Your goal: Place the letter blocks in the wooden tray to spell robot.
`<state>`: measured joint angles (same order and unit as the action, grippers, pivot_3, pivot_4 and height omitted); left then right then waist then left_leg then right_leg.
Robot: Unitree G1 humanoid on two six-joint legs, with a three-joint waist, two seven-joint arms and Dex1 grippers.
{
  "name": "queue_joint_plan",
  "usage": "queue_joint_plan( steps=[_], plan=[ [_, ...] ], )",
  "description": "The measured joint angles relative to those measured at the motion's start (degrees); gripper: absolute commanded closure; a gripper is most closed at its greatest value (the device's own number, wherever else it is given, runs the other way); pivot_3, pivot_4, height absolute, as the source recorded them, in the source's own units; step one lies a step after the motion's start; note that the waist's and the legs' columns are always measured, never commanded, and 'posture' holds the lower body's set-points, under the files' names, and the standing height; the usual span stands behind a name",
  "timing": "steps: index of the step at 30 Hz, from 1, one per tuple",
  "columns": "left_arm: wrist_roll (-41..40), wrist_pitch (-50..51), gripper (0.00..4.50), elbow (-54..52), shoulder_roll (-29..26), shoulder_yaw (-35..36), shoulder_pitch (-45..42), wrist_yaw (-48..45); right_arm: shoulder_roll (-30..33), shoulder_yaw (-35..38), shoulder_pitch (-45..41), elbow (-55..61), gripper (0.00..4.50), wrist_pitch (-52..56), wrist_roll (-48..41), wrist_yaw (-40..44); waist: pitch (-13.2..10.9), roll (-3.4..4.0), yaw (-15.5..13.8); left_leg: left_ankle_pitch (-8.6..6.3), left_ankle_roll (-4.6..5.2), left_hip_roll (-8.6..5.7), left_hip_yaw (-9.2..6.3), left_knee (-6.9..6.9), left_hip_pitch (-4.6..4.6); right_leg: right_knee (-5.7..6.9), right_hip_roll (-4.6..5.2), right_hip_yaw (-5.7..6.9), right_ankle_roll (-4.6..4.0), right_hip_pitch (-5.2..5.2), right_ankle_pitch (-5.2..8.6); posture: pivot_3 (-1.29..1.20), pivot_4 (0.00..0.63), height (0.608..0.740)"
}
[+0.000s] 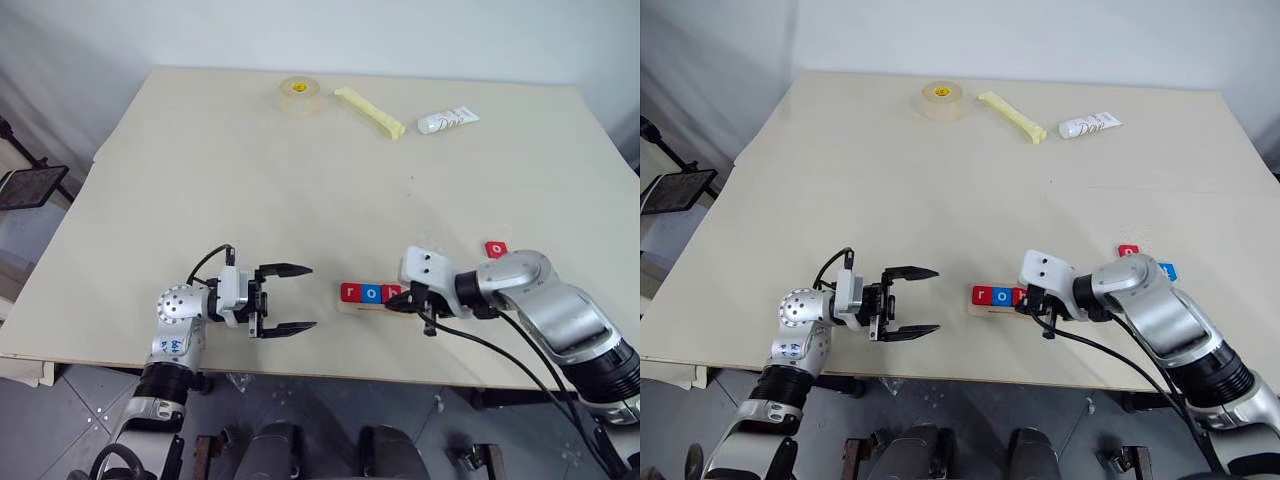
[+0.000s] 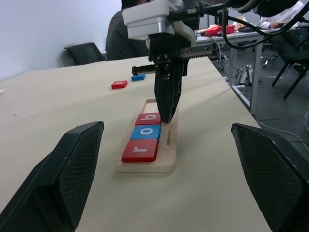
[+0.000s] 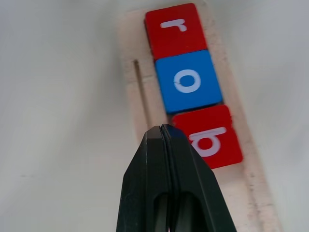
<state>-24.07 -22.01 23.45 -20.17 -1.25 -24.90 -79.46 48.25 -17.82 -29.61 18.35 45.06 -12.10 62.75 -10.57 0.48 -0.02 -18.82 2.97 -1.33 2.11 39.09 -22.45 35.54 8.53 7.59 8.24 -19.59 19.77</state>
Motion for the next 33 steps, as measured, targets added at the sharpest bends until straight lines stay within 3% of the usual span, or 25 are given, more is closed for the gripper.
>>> queue_joint_plan(
  steps=[3,6,10,17,21,33],
  plan=[
    [0.0,-0.1,0.0,0.1,0.1,-0.1,-0.2,-0.2,0.0,4.4,2.6,4.6,4.48,1.7,-3.8,-0.2,0.0,0.0,-0.2,0.0,0.0,-0.01,-0.02,0.0,-0.01,-0.01,0.0,0.0,0.0,0.01,0.0,0.0,0.15,0.74],
    [0.0,-0.2,0.0,0.2,0.0,-0.1,-0.2,-0.3,0.5,11.4,5.9,8.8,3.91,3.0,-8.5,-0.4,0.0,-0.01,-0.4,-0.01,0.01,-0.02,-0.03,0.0,0.0,-0.02,0.01,0.0,0.02,0.05,-0.01,0.0,0.15,0.74],
    [0.0,-0.4,0.0,0.5,-0.1,-0.2,-0.2,-0.5,2.0,21.3,15.0,9.7,2.57,2.2,-12.1,-0.6,0.0,-0.04,-1.4,-0.01,0.02,-0.02,-0.03,0.0,0.01,-0.05,0.0,0.01,0.02,0.09,-0.01,0.0,0.15,0.74],
    [0.0,-0.6,0.0,2.7,-0.5,0.2,-0.7,-1.5,2.6,40.1,30.8,1.3,0.15,-8.1,-11.6,-1.3,0.0,-0.04,-1.5,-0.03,0.06,-0.05,0.1,-0.01,0.04,-0.11,0.01,-0.02,0.05,0.12,-0.03,0.0,0.15,0.74],
    [0.0,-1.0,0.0,4.9,-0.5,0.2,-1.8,-2.2,2.6,46.5,35.0,-6.1,0.04,-14.7,-11.0,-1.1,0.0,-0.04,-1.4,-0.02,0.07,-0.03,0.17,-0.01,0.08,-0.1,0.01,-0.03,0.05,0.13,-0.03,0.0,0.15,0.74],
    [0.0,-1.9,0.0,7.9,-0.1,0.2,-3.6,-4.1,-0.9,52.2,34.1,-23.1,0.04,-27.9,-11.1,-6.1,0.0,-0.03,-1.4,-0.01,0.07,0.0,0.22,-0.01,0.1,-0.11,0.01,-0.04,0.05,0.13,-0.03,0.0,0.15,0.74]
  ],
)
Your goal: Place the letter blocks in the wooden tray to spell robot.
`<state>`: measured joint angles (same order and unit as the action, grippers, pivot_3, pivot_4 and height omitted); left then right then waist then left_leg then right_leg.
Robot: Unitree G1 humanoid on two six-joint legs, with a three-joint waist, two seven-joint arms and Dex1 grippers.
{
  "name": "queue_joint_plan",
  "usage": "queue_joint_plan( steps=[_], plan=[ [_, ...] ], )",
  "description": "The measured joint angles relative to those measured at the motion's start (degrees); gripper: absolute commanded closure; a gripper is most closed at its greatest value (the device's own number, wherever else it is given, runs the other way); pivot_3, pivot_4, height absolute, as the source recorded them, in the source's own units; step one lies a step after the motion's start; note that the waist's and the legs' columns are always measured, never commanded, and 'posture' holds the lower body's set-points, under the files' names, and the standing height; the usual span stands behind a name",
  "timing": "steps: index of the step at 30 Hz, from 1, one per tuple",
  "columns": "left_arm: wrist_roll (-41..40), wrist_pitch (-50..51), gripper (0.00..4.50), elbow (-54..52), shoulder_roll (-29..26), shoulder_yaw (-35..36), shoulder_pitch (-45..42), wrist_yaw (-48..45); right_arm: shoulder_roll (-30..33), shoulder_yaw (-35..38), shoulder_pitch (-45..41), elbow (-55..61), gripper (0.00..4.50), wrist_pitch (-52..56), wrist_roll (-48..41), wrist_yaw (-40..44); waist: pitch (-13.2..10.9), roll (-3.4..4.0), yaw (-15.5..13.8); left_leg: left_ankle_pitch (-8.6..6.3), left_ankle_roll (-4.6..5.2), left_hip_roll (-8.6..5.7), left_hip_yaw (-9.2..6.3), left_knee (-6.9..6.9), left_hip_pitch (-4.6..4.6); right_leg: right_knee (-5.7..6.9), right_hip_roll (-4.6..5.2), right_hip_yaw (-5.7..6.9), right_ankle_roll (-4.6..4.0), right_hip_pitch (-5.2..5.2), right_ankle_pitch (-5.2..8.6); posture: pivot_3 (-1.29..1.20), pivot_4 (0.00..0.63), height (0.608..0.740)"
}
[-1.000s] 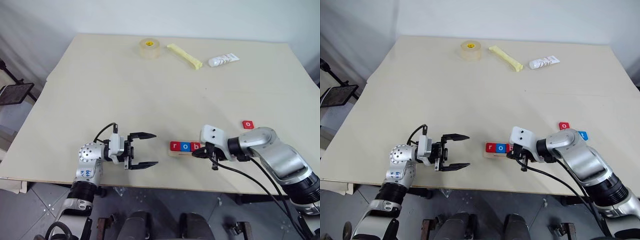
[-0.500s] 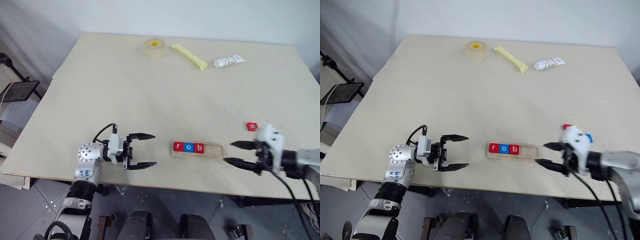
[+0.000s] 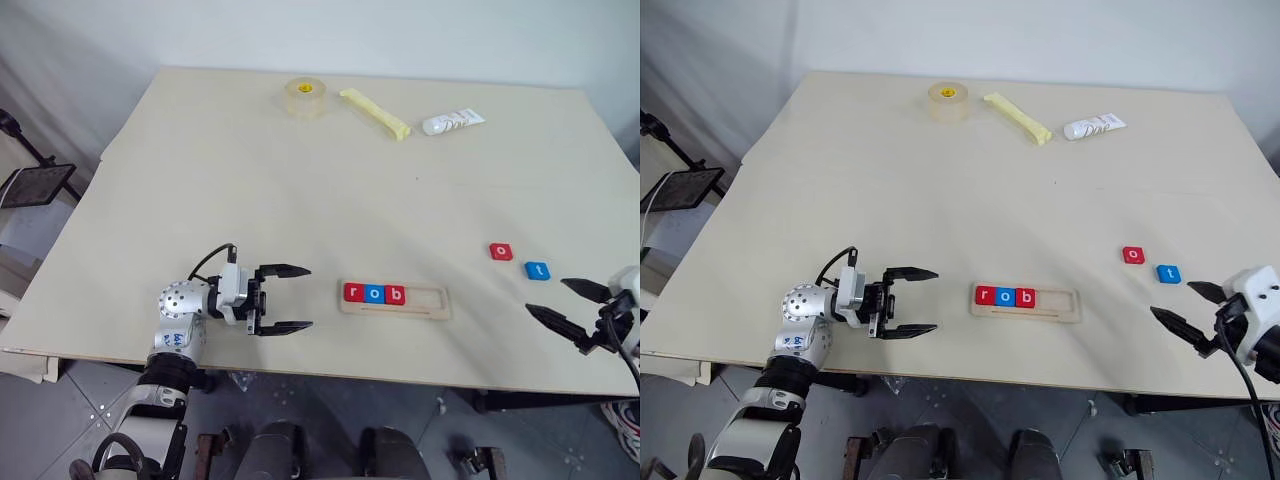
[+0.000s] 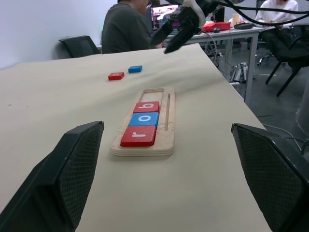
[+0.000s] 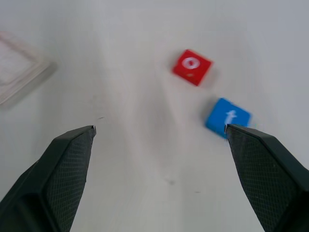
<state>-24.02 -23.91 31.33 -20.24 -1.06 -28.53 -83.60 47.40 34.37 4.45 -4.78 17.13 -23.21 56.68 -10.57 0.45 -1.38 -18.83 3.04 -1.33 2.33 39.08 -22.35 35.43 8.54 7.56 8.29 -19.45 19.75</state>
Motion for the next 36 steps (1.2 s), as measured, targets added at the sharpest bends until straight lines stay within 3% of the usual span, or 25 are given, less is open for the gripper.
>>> queue_joint_plan(
  steps=[20,31,36],
  plan=[
    [0.0,0.0,0.0,0.4,-0.7,0.1,0.0,-1.3,-0.8,0.0,3.2,4.4,0.04,2.2,-5.1,-3.1,0.0,0.01,0.0,0.0,0.0,0.0,0.0,0.0,0.0,-0.02,0.01,-0.02,0.0,0.01,0.0,0.0,0.15,0.74],
    [0.0,-0.1,0.0,0.9,-0.5,0.2,-0.1,-1.7,-3.4,-7.9,-11.8,4.7,0.04,13.2,-4.8,-16.0,0.0,0.03,0.1,0.01,-0.01,0.01,0.0,0.0,0.0,0.01,0.0,-0.02,0.0,-0.03,0.0,0.0,0.15,0.74],
    [0.0,-0.3,0.0,0.9,-0.4,0.3,-0.2,-1.5,-7.3,-14.4,-23.7,-3.6,0.04,12.6,0.1,-22.7,0.0,0.04,0.2,0.01,-0.01,0.02,-0.07,0.0,-0.01,0.12,-0.01,0.02,0.0,-0.08,0.0,0.0,0.15,0.74]
  ],
)
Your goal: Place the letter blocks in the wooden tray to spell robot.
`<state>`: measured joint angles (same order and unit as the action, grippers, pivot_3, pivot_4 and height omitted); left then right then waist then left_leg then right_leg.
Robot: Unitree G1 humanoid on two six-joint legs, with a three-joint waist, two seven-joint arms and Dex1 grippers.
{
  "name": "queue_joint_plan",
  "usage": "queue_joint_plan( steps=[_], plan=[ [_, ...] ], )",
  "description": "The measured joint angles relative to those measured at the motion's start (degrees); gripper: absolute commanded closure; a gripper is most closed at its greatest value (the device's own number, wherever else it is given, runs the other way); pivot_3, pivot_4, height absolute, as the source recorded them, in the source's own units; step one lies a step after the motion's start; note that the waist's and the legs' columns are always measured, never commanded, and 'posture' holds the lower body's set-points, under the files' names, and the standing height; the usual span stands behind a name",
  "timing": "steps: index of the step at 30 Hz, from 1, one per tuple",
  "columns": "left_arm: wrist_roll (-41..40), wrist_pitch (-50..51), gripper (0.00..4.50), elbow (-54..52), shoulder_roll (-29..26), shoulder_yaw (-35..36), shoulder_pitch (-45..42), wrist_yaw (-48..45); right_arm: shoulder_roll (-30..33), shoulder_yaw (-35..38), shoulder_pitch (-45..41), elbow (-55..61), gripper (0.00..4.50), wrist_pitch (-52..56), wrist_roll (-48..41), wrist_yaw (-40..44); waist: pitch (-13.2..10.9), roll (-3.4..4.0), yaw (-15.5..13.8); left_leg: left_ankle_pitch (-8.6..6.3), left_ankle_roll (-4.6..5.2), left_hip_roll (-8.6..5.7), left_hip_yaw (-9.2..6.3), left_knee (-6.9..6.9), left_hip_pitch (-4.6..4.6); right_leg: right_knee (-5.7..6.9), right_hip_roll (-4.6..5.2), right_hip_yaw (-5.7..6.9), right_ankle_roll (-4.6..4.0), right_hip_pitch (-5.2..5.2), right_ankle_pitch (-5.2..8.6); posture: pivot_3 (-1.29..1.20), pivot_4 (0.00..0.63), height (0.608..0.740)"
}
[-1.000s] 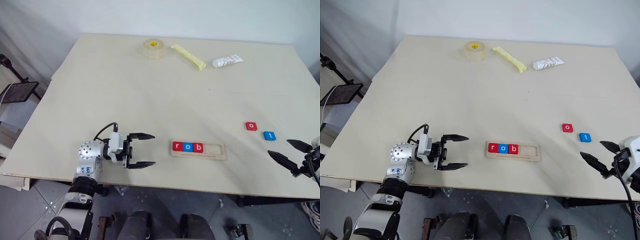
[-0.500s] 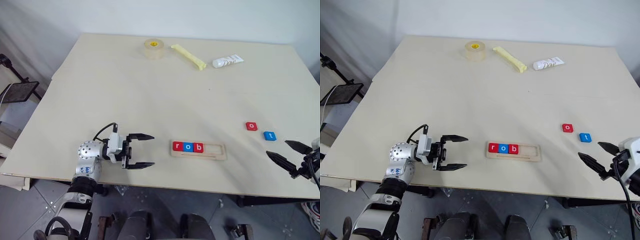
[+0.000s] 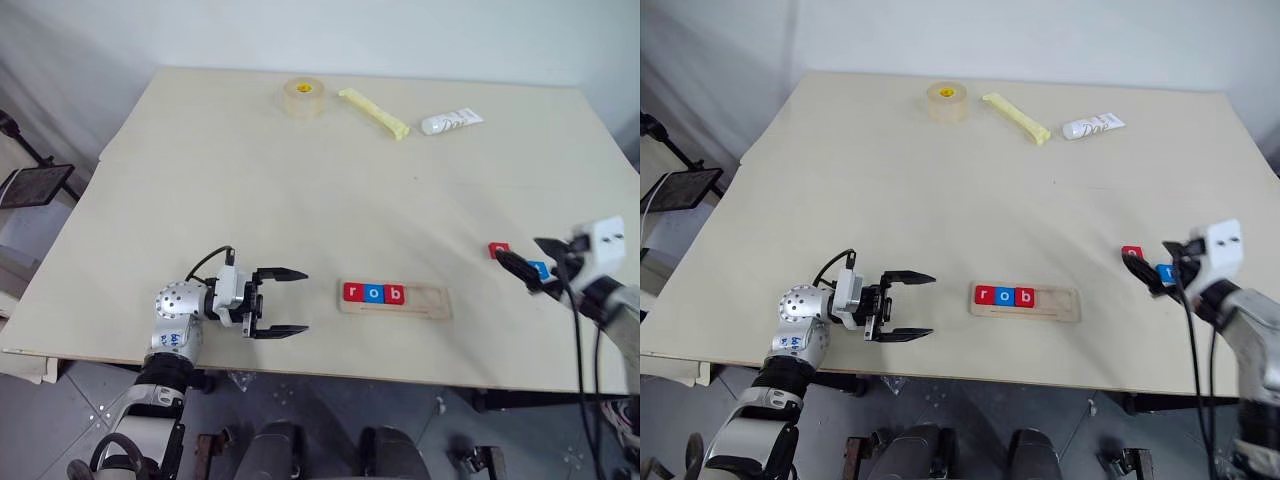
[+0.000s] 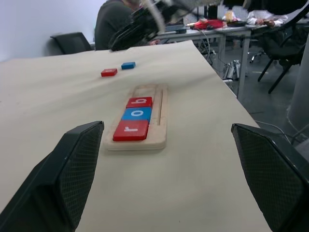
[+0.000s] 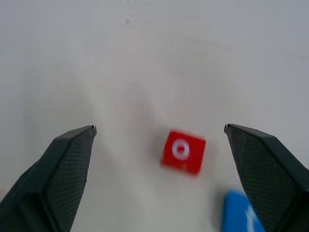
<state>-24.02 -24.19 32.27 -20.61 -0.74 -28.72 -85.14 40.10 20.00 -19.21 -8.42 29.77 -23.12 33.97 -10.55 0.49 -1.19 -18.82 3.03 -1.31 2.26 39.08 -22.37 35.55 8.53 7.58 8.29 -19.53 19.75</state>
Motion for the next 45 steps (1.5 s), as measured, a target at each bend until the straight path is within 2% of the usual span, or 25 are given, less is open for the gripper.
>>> queue_joint_plan(
  steps=[8,24,27,34,35,39,45],
  plan=[
    [0.0,0.0,0.0,-0.7,-0.2,0.2,0.6,1.0,-3.2,-3.6,-4.9,-12.1,0.04,-3.3,4.5,-4.4,0.0,0.01,0.1,-0.01,0.01,-0.05,-0.05,-0.04,-0.04,0.04,0.02,0.01,0.0,-0.03,0.0,0.0,0.15,0.74],
    [0.0,0.2,0.0,-2.9,-0.5,0.1,2.4,2.2,-7.4,-2.0,-3.4,-8.0,0.04,-2.7,5.0,-9.9,0.0,0.01,0.5,0.0,0.01,-0.02,-0.05,-0.03,-0.01,0.05,0.01,0.0,0.0,0.0,0.0,0.0,0.15,0.74],
    [0.0,0.2,0.0,-2.7,-0.4,0.1,2.1,2.2,-8.0,-1.5,-3.4,-7.3,0.59,-1.7,4.9,-11.5,0.0,0.01,0.5,-0.01,0.01,-0.02,-0.06,-0.03,-0.01,0.05,0.01,0.0,0.0,0.0,0.0,0.0,0.15,0.74],
    [0.1,0.2,0.0,-2.1,-0.2,-0.2,1.6,1.8,-9.7,-1.5,-2.1,-4.4,2.91,-1.1,4.6,-13.0,0.0,0.01,0.5,0.0,0.01,-0.02,-0.05,-0.03,-0.01,0.06,0.0,-0.01,0.0,0.0,0.0,0.0,0.15,0.74],
    [0.1,0.2,0.0,-2.1,-0.2,-0.2,1.5,1.8,-9.8,-1.5,-1.9,-4.1,3.04,-1.1,4.6,-13.3,0.0,0.01,0.5,0.0,0.01,-0.02,-0.05,-0.03,-0.01,0.06,0.0,-0.01,0.0,-0.01,0.0,0.0,0.15,0.74],
    [0.1,0.2,0.0,-2.1,-0.2,-0.3,0.8,1.6,-12.0,-1.0,0.9,1.1,3.03,-0.8,4.6,-16.6,0.0,0.02,0.5,-0.01,0.01,-0.03,-0.05,-0.05,-0.02,0.07,0.01,-0.01,0.0,-0.04,0.0,0.0,0.15,0.74],
    [0.0,0.2,0.0,-2.1,-0.8,-0.1,1.0,1.0,-15.0,1.2,12.0,23.7,3.03,5.9,1.9,-21.7,0.0,0.04,0.3,-0.01,0.01,-0.03,-0.08,-0.1,-0.01,0.09,0.0,-0.02,0.0,-0.06,0.0,0.0,0.15,0.74]
  ],
)
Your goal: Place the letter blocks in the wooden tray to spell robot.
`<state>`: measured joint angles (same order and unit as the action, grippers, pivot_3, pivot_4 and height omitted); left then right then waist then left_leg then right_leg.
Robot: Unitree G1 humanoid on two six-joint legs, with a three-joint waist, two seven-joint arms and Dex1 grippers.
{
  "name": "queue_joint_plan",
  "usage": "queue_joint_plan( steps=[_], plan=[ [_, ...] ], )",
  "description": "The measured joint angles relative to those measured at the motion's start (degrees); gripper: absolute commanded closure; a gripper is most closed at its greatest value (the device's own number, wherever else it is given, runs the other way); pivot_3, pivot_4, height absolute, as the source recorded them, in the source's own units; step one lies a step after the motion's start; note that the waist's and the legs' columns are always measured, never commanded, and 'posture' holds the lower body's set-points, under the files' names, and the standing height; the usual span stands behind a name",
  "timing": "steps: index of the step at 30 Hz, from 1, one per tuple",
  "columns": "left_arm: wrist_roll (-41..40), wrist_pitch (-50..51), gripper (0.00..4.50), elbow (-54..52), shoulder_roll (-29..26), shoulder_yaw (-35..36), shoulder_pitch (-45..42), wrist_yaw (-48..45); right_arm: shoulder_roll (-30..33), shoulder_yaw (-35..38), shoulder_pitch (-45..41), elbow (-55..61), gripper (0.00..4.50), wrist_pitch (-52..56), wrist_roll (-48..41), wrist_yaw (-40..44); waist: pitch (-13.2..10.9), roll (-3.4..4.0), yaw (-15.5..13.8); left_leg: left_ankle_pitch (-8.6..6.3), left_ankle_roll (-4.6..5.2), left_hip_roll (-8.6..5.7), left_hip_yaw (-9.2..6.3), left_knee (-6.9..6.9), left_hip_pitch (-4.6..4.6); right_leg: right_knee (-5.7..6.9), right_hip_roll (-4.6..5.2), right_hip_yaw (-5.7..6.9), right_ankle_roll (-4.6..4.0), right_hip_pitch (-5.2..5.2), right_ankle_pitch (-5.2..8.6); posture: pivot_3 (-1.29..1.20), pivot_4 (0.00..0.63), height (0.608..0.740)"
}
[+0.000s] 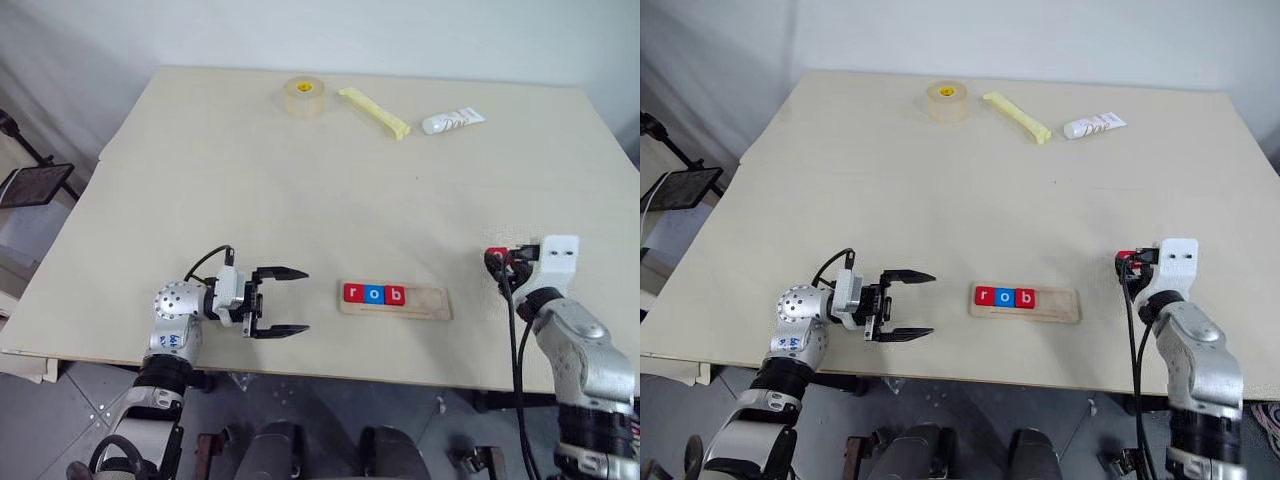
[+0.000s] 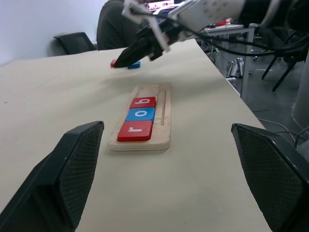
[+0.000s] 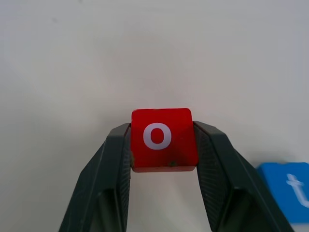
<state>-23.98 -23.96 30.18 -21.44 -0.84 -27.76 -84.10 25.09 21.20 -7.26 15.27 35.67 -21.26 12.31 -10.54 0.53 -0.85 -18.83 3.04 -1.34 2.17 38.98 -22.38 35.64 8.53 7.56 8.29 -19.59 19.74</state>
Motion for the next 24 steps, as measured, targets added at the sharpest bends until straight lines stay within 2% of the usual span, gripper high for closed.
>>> queue_joint_plan(
  steps=[5,12,21,24],
  plan=[
    [0.0,0.3,0.0,-0.3,0.0,0.1,1.0,0.1,-4.2,0.3,9.2,11.4,3.03,5.3,-1.0,-3.8,0.0,0.0,-0.2,0.0,0.0,-0.04,0.08,0.0,0.01,-0.02,0.01,-0.1,0.0,-0.01,0.0,0.0,0.15,0.74],
    [0.0,0.8,0.0,-0.3,0.4,-0.1,1.1,0.1,-7.3,-0.4,14.3,14.8,3.03,5.9,-0.7,-5.4,0.0,0.01,-0.1,0.0,-0.01,-0.03,0.1,0.0,0.05,-0.01,-0.01,-0.14,0.0,-0.01,0.0,0.0,0.15,0.74],
    [0.0,0.9,0.0,-0.4,0.4,-0.2,1.0,-0.1,-7.1,-0.9,15.9,14.8,0.03,3.2,-0.2,-3.5,0.0,0.01,-0.2,0.0,-0.01,-0.03,0.11,0.0,0.06,-0.02,-0.02,-0.16,0.0,-0.01,0.0,0.0,0.15,0.74],
    [0.0,0.9,0.0,-0.5,0.2,-0.1,1.0,-0.1,-3.2,-0.6,17.7,16.3,0.01,2.7,-0.7,0.5,0.0,0.01,-0.3,0.0,0.0,-0.04,0.12,0.0,0.06,-0.02,-0.02,-0.16,0.0,-0.01,0.0,0.0,0.15,0.74]
  ],
)
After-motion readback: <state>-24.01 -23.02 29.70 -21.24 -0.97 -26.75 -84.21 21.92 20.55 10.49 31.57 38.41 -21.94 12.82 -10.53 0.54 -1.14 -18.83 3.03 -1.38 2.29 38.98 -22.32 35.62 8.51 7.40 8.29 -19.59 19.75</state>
